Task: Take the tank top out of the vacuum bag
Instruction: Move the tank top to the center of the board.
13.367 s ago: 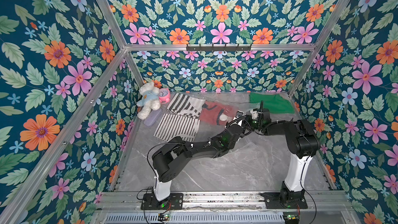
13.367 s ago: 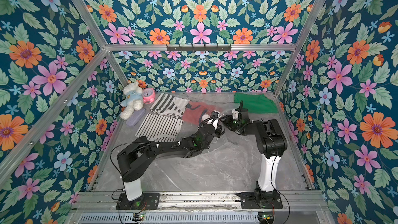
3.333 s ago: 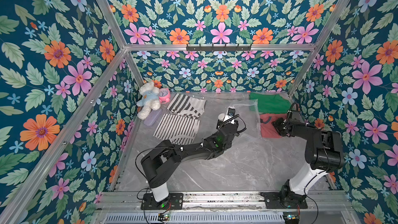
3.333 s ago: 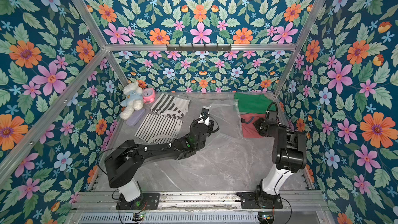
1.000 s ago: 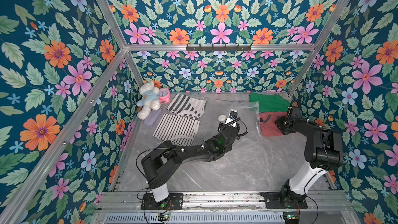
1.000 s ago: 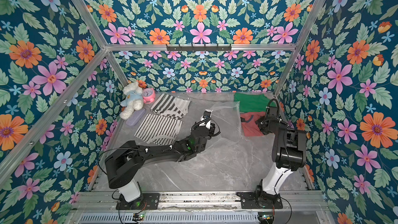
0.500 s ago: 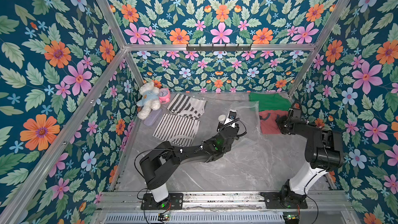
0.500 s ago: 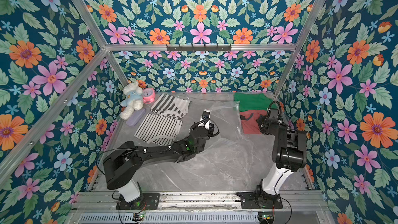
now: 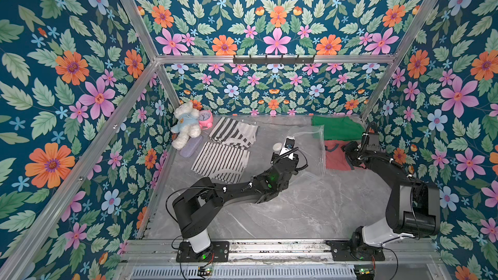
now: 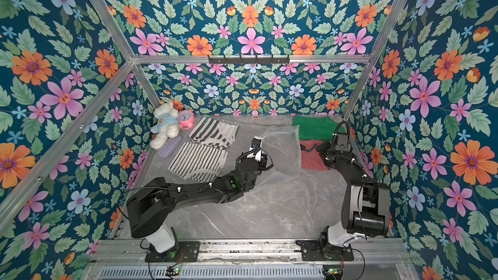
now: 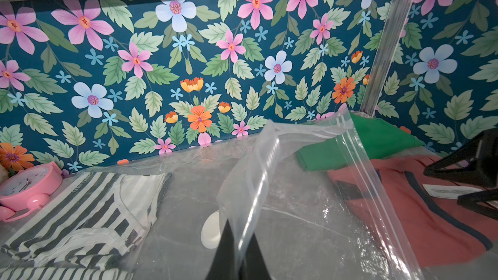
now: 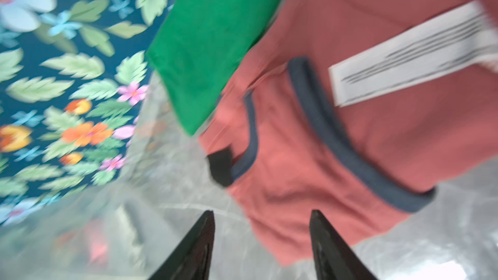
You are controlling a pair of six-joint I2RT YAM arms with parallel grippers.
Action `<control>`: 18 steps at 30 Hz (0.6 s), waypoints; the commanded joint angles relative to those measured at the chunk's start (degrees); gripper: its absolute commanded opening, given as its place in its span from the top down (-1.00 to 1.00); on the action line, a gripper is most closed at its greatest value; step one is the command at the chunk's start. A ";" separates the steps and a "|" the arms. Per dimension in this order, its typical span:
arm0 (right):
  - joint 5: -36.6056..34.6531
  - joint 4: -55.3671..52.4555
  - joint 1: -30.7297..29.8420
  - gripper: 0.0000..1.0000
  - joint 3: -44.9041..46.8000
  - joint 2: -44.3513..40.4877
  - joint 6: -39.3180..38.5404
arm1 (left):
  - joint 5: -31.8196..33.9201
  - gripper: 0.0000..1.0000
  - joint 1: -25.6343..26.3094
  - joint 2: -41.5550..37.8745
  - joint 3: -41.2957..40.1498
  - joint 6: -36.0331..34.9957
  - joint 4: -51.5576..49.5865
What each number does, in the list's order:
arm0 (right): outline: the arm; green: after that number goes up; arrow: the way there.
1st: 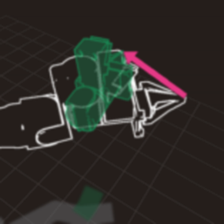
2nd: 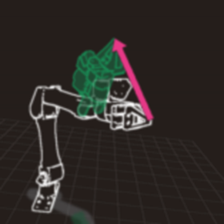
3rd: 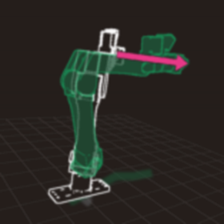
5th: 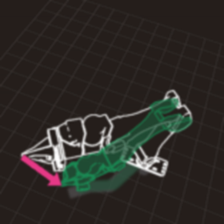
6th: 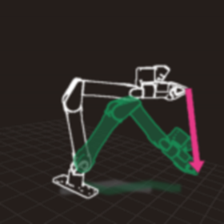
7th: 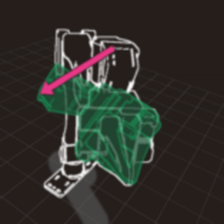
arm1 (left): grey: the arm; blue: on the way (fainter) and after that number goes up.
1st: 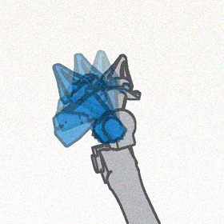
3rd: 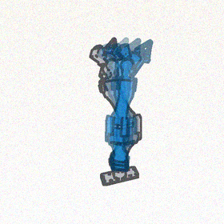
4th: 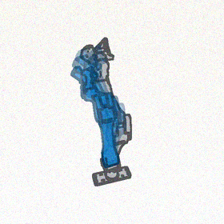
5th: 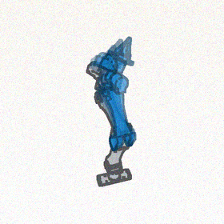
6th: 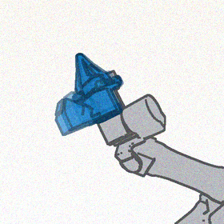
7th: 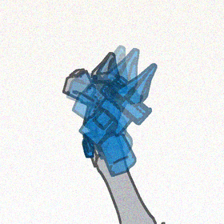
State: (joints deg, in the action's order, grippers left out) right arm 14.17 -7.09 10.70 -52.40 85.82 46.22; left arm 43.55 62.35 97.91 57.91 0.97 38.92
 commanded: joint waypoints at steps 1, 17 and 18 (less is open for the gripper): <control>8.81 7.24 -0.63 -0.18 3.26 -3.37 -1.19 | -0.02 0.92 -0.12 0.00 0.62 0.43 0.67; 21.99 36.27 -17.30 -0.09 12.42 0.16 0.52 | -4.47 1.00 -0.05 0.98 1.30 -0.62 3.99; 21.81 39.37 -18.35 -0.09 12.29 1.86 0.95 | -5.29 1.00 -0.04 0.88 1.00 -0.94 4.58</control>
State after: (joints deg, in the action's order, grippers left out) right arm 32.80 21.39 -5.85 -39.51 84.82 45.93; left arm 40.34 62.33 99.18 59.22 1.02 39.48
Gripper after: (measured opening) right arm 0.544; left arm 0.057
